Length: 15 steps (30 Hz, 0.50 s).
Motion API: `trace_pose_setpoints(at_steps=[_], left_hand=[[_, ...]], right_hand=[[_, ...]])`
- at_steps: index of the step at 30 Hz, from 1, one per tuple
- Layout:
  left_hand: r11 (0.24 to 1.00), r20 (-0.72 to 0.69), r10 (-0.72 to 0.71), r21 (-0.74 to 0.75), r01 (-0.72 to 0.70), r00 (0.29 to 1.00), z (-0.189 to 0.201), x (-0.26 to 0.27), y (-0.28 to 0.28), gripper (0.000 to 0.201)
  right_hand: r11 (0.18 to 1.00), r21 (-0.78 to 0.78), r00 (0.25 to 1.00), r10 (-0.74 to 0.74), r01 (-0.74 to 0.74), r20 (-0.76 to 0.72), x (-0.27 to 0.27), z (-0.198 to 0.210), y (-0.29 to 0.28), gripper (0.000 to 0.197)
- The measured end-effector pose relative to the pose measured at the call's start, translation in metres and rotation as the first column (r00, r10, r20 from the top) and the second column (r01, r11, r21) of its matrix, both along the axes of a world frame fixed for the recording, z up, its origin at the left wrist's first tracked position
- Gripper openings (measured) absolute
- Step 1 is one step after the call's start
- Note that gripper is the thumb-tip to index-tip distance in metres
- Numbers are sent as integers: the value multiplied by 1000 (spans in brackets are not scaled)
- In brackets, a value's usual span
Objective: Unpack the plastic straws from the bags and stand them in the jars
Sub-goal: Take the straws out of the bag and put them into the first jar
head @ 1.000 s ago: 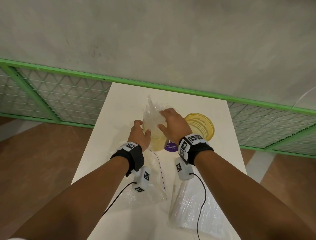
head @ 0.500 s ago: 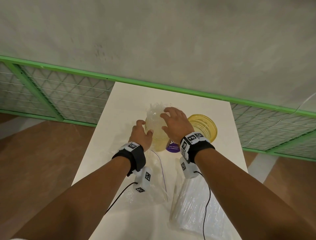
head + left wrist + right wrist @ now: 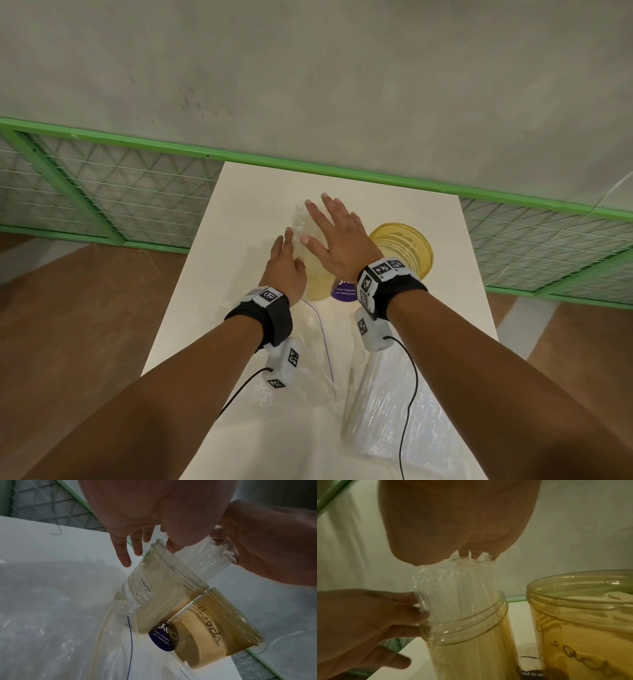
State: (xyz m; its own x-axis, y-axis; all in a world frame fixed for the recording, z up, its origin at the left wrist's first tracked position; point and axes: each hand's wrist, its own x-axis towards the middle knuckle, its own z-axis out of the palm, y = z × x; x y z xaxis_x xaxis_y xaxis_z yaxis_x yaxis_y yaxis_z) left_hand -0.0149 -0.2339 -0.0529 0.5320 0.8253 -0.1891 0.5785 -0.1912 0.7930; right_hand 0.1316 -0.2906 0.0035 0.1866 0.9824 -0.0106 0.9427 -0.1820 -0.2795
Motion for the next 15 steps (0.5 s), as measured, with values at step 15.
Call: trace_pose_setpoints(at_steps=[15], left_hand=[[998,-128,-62,-29,59,990,4,-5,6,64]], right_hand=[[999,-49,961,-7,22,276,-7,3,10,64]])
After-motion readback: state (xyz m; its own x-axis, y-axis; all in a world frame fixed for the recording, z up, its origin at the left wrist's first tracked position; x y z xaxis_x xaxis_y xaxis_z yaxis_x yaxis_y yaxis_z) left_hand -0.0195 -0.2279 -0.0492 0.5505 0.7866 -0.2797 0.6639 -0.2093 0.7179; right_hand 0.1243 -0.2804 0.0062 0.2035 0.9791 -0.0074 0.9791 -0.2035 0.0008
